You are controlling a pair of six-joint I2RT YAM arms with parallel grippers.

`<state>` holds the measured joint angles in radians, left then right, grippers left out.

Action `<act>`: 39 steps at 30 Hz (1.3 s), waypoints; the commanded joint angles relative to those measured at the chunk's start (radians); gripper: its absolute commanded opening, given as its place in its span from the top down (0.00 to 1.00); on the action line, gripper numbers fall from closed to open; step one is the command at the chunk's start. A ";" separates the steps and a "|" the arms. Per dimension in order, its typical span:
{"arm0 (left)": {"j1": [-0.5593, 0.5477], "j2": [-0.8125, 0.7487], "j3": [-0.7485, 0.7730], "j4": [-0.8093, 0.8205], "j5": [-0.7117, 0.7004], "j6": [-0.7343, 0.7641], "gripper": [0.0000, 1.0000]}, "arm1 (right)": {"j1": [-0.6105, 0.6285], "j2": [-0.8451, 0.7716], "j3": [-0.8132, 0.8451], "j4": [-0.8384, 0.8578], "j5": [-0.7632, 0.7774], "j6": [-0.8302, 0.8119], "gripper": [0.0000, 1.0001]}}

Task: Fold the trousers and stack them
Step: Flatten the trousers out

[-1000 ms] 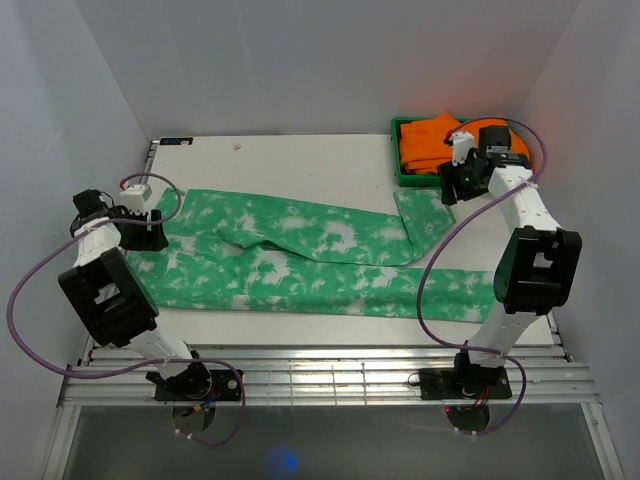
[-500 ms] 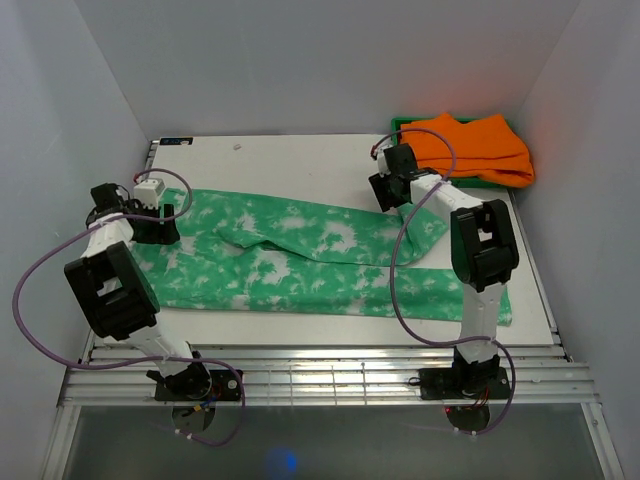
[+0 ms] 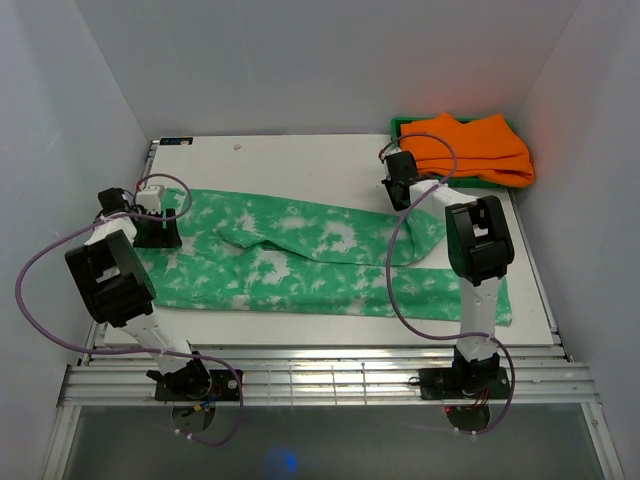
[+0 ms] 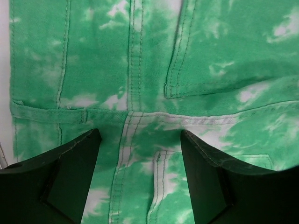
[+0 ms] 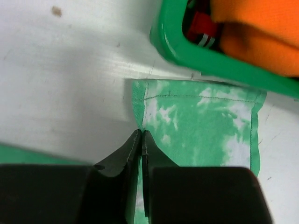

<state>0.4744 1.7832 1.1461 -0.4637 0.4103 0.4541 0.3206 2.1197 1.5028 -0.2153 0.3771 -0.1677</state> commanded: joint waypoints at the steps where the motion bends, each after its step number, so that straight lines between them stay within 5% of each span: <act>1: 0.003 0.001 0.023 0.008 -0.034 -0.009 0.21 | -0.015 -0.174 -0.058 0.008 -0.072 0.037 0.92; 7: 0.003 -0.002 0.014 0.005 -0.064 -0.017 0.27 | -0.133 -0.470 -0.234 -0.013 -0.285 0.042 0.92; 15: 0.003 -0.007 0.012 0.002 -0.074 -0.046 0.27 | -0.561 -0.722 -0.532 -0.048 -0.443 0.036 0.92; 18: 0.003 -0.001 0.015 -0.003 -0.074 -0.058 0.27 | -0.718 -0.710 -0.556 -0.143 -0.509 0.007 0.56; 23: 0.003 -0.027 0.021 -0.023 -0.058 -0.048 0.26 | -0.932 -0.670 -0.440 -0.329 -0.618 -0.119 0.38; 28: 0.001 -0.070 0.059 -0.065 0.028 -0.003 0.21 | -0.912 -0.644 -0.351 -0.422 -0.805 -0.237 0.43; 39: -0.048 -0.015 0.089 -0.122 0.050 0.049 0.20 | -0.595 -0.325 -0.316 -0.389 -0.774 -0.220 0.49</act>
<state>0.4438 1.7821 1.2037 -0.5545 0.4225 0.4770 -0.2977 1.7435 1.1763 -0.6037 -0.3969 -0.3798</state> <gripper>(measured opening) 0.801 0.519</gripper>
